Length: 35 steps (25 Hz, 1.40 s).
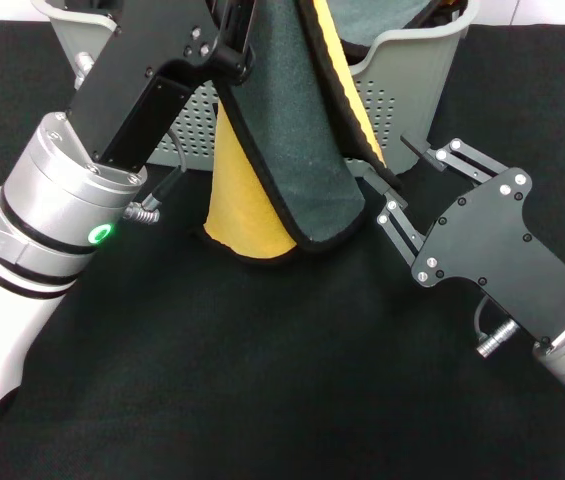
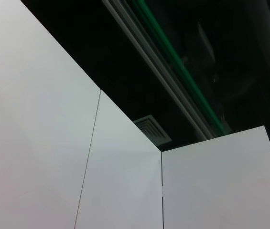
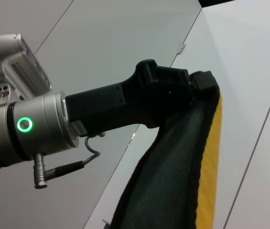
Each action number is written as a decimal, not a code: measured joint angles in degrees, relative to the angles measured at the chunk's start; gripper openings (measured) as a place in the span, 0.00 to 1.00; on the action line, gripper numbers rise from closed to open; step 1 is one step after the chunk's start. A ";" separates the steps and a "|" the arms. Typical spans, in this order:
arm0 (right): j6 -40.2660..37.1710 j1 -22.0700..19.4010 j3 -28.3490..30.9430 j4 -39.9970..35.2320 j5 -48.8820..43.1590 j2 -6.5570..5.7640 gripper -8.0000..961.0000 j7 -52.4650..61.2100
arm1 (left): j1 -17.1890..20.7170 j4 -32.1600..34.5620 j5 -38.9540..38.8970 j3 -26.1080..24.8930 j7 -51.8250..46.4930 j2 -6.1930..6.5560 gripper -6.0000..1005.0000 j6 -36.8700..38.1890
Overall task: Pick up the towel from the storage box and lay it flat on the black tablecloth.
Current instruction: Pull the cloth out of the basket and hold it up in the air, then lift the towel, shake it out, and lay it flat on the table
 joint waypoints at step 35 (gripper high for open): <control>-1.06 0.51 0.57 1.97 0.01 -0.05 0.07 0.00 | 1.15 0.00 -0.15 0.81 -0.33 0.27 0.01 0.09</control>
